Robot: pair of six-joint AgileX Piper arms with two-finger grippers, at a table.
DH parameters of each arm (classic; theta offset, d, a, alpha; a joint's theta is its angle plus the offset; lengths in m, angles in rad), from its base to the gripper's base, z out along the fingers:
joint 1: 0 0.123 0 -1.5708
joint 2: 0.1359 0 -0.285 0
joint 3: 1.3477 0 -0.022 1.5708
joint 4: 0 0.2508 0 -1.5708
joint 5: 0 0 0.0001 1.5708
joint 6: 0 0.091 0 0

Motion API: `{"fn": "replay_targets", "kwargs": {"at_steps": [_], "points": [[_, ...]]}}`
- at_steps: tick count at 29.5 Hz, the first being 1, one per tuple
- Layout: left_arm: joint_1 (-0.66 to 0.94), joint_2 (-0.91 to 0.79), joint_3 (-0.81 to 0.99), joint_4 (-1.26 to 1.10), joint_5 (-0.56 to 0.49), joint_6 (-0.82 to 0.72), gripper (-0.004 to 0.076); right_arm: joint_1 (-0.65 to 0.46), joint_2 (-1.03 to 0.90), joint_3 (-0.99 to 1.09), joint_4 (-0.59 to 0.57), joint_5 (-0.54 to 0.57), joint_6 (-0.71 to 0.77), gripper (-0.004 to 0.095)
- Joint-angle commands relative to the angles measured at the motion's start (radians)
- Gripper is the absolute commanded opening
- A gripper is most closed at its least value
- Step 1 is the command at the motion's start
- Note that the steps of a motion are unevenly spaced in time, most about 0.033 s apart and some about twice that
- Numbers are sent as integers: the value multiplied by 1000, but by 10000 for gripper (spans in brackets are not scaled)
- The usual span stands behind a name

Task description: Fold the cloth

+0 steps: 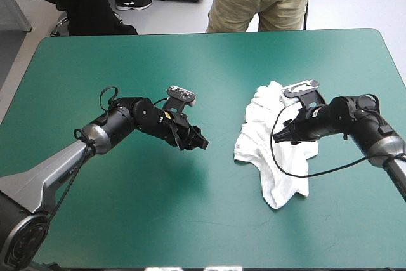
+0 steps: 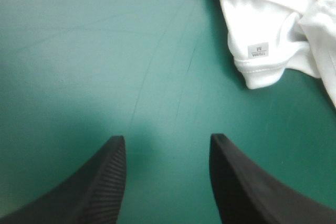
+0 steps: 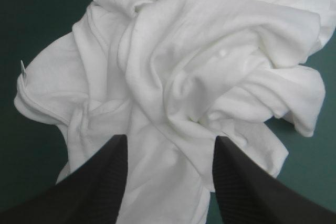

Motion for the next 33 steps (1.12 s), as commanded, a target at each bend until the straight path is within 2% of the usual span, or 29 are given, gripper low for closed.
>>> {"fn": "replay_targets", "kwargs": {"at_steps": [1, 12, 18, 21, 26, 33], "points": [[-2, -40, -31, -35, -34, 2, 359, 0, -28, -33, 3, -32, -2, 472], [-2, -40, -31, -11, -40, 2, 359, 0, -28, -33, 3, -35, -2, 472], [-2, -82, -31, 95, -44, -12, 359, 0, -28, -33, 3, -40, -2, 472], [-2, -152, -31, 209, -25, -67, 359, 0, -28, -33, 3, -48, -2, 472], [-2, -315, -29, 451, 72, -222, 359, 0, -28, -33, 3, -54, -2, 472], [-2, -560, -20, 653, 166, -361, 359, 0, -30, -33, 3, -64, -22, 472]]}}
